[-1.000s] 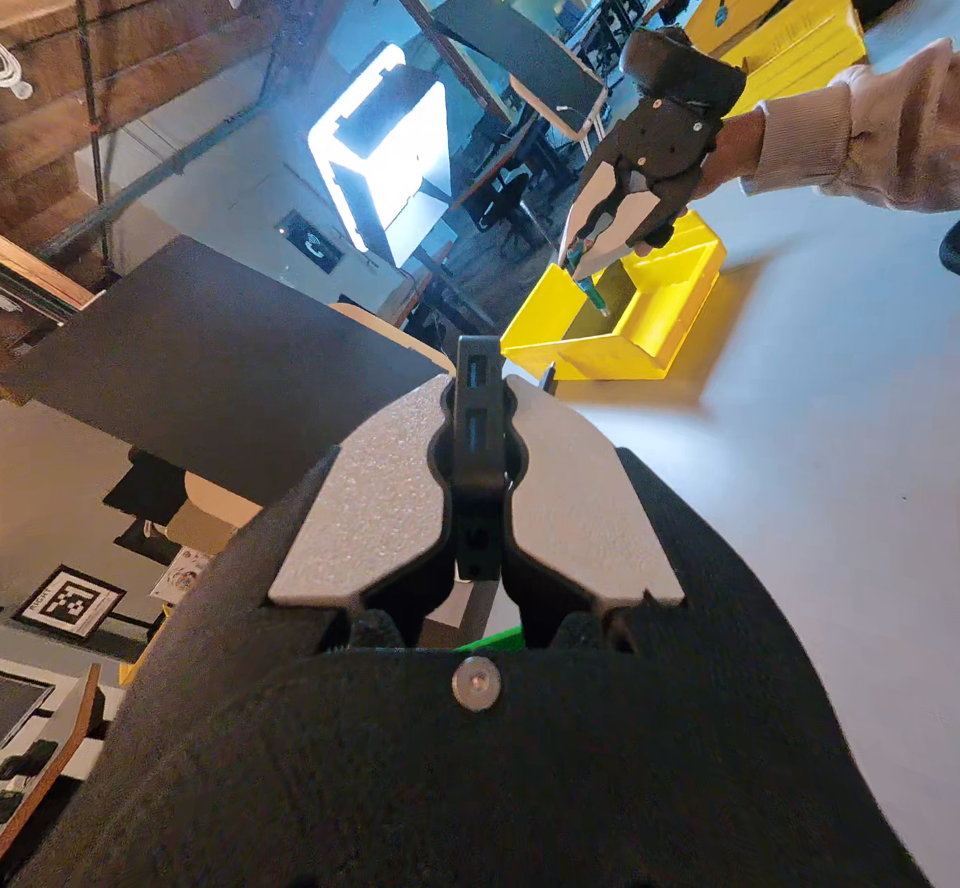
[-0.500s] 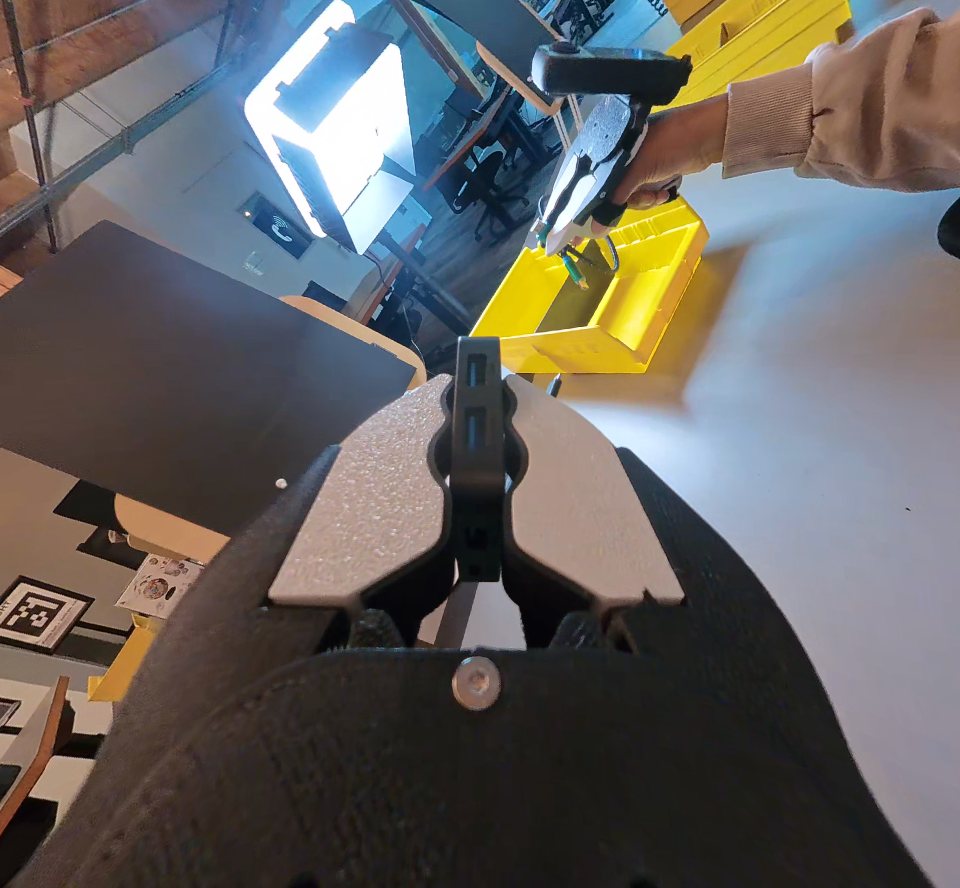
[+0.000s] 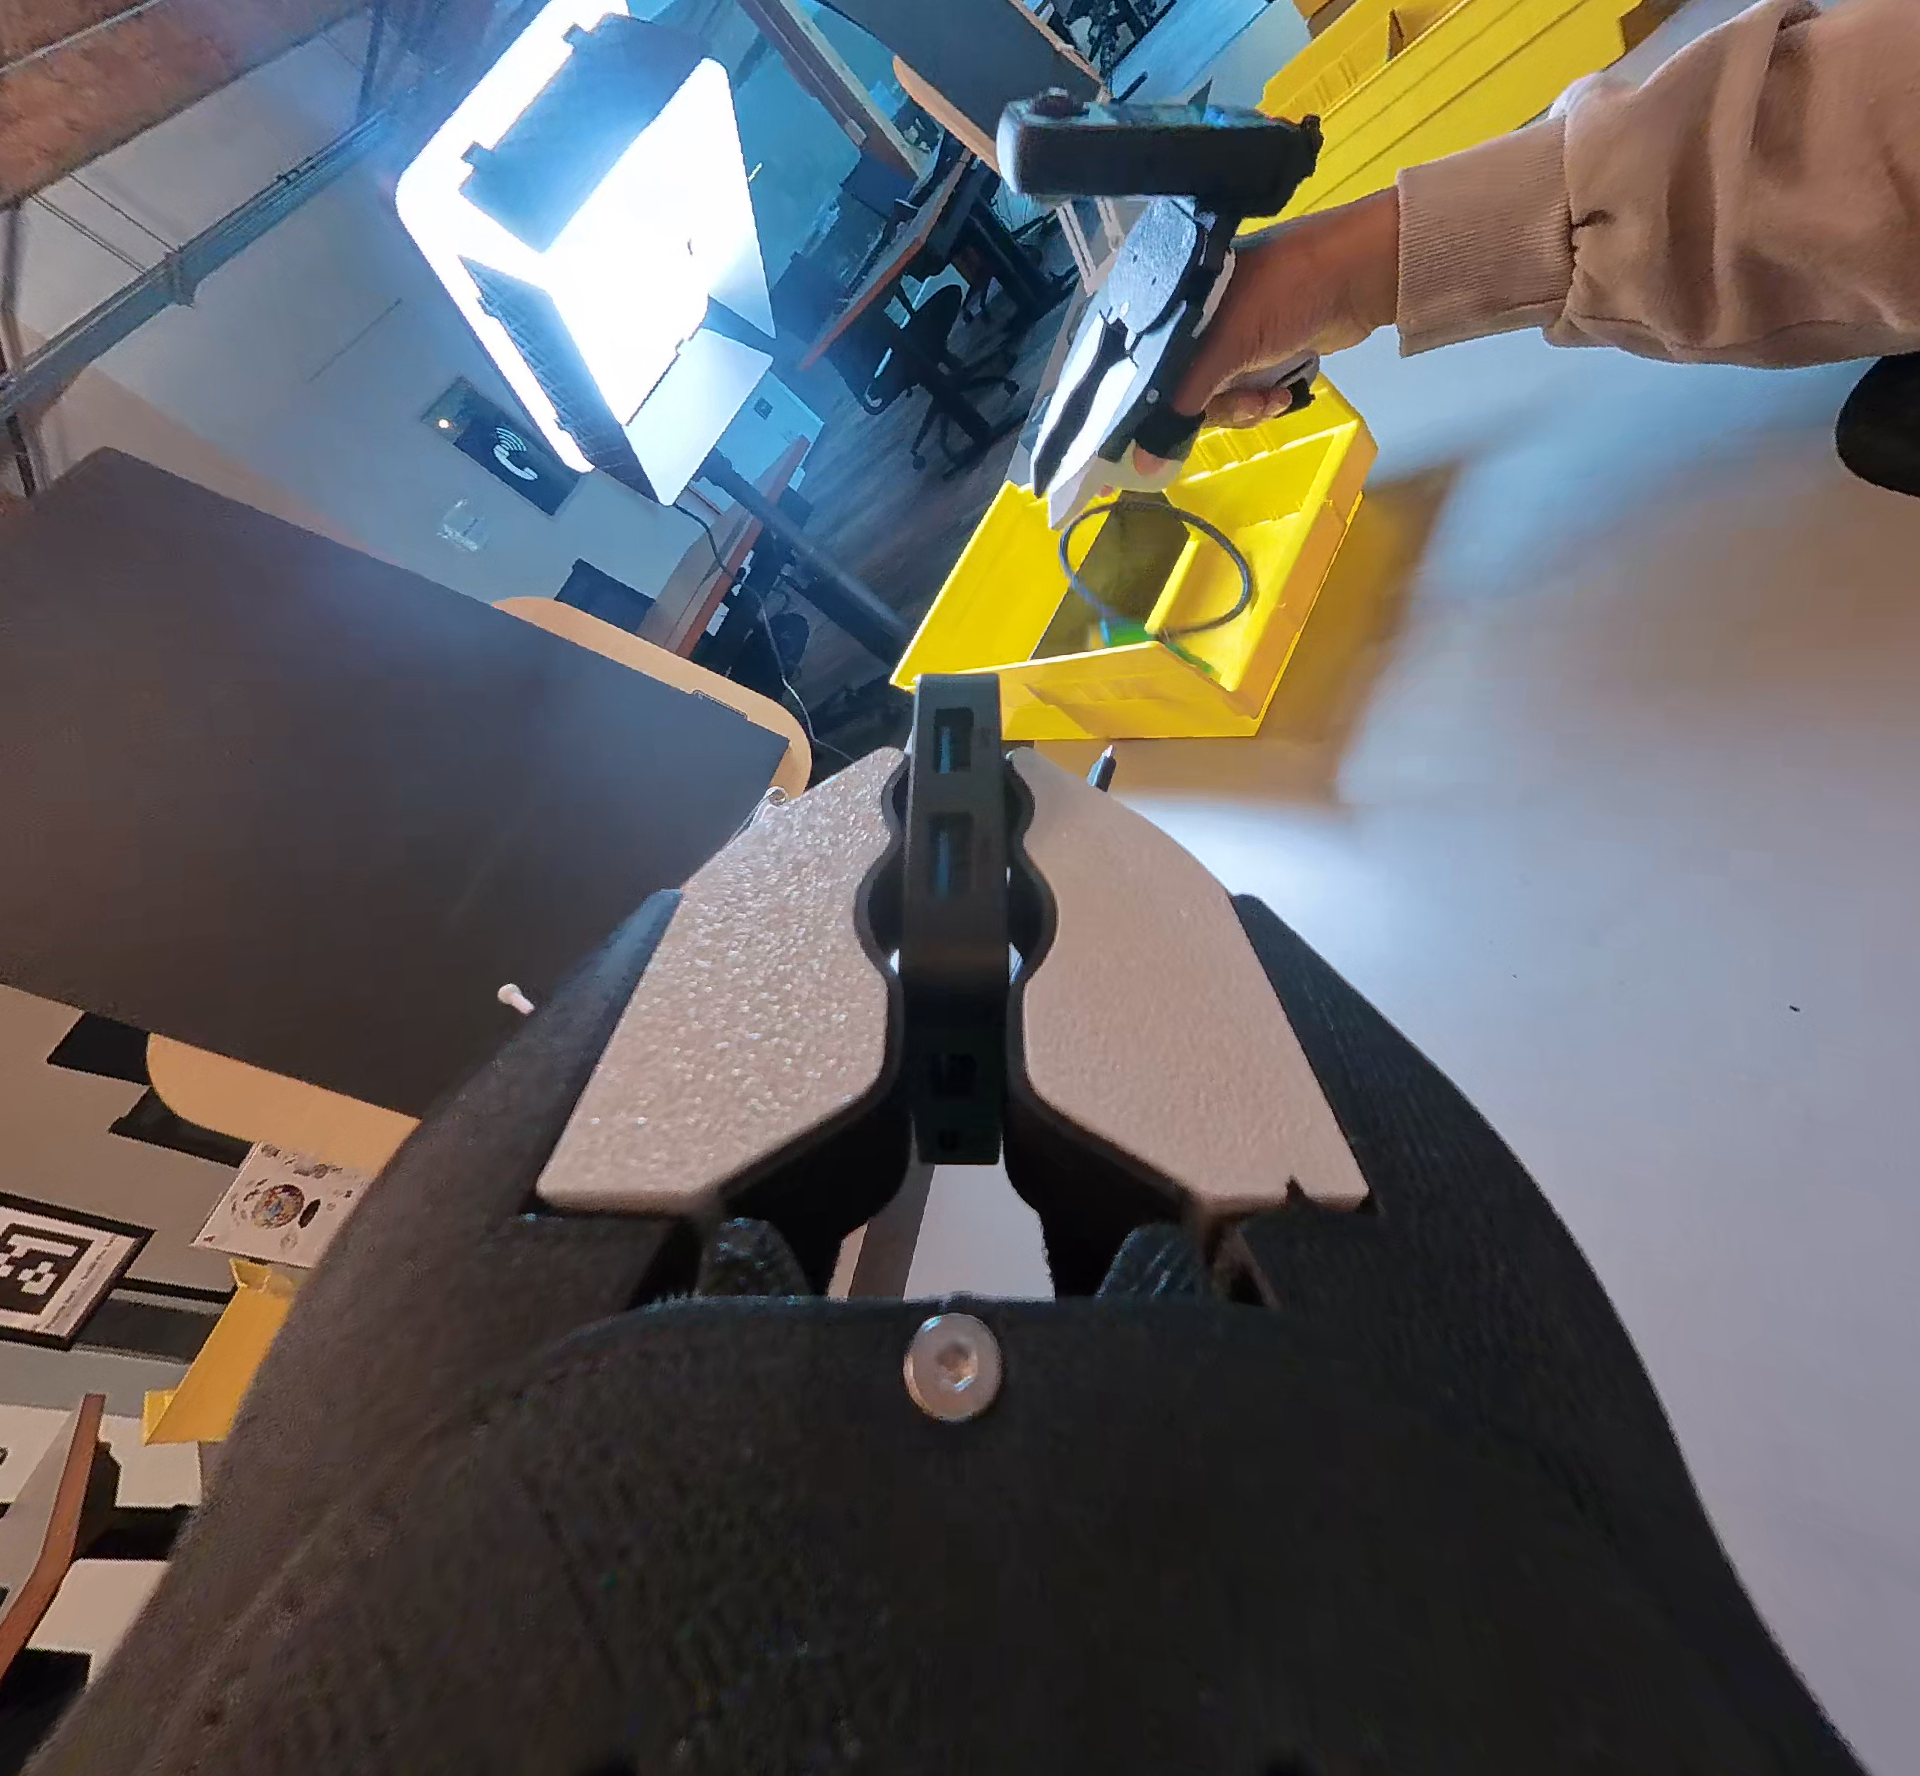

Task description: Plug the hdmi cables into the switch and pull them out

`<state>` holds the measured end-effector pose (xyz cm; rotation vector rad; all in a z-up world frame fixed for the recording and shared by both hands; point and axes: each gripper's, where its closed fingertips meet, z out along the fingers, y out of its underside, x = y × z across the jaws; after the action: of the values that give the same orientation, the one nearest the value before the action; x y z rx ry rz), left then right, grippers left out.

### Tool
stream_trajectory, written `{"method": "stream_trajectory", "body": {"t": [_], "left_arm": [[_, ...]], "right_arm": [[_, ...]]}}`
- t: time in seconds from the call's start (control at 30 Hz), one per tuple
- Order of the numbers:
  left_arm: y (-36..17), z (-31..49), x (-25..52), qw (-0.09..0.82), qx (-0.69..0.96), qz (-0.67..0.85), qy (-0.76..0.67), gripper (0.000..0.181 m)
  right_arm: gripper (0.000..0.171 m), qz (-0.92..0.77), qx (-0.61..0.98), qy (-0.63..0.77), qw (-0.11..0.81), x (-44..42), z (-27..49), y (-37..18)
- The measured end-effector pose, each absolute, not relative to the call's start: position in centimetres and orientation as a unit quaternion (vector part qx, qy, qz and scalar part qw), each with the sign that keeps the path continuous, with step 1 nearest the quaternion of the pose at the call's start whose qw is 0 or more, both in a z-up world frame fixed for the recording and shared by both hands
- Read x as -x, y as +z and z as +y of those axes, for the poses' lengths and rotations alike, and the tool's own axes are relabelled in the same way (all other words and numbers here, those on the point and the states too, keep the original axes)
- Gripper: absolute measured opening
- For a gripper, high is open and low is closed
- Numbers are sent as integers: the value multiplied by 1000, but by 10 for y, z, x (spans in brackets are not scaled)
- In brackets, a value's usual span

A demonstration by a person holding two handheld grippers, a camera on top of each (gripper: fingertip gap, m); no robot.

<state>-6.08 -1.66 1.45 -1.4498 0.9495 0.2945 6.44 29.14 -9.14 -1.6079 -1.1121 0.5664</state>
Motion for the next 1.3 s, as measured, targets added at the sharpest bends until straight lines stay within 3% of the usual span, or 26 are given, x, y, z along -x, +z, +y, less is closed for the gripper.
{"method": "stream_trajectory", "body": {"t": [0.1, 0.23, 0.43, 0.63, 0.77, 1.0, 1.13, 1.3], "left_arm": [[11, -14, 56, 637, 635, 418, 122, 14], [4, -10, 49, 633, 637, 426, 110, 14], [-13, -2, 24, 617, 635, 458, 79, 14], [-42, 6, -5, 579, 636, 506, 65, 14], [-54, 9, -12, 562, 636, 524, 74, 14], [-39, 9, 3, 586, 641, 491, 71, 25], [3, 3, 55, 649, 645, 392, 92, 37], [44, -11, 107, 728, 623, 276, 76, 22]], "right_arm": [[33, -466, 615, 287, 568, -62, 270, -52], [33, -540, 477, 377, 582, -45, 186, -2], [32, -698, 275, 360, 554, -14, 44, -9], [25, -725, 212, 380, 533, -8, -10, -19], [14, -754, 205, 350, 518, -7, -10, -37], [14, -765, 210, 309, 524, -22, 11, -27], [14, -694, 282, 227, 622, -49, 96, 23], [14, -641, 379, 47, 666, -50, 233, 35]]}}
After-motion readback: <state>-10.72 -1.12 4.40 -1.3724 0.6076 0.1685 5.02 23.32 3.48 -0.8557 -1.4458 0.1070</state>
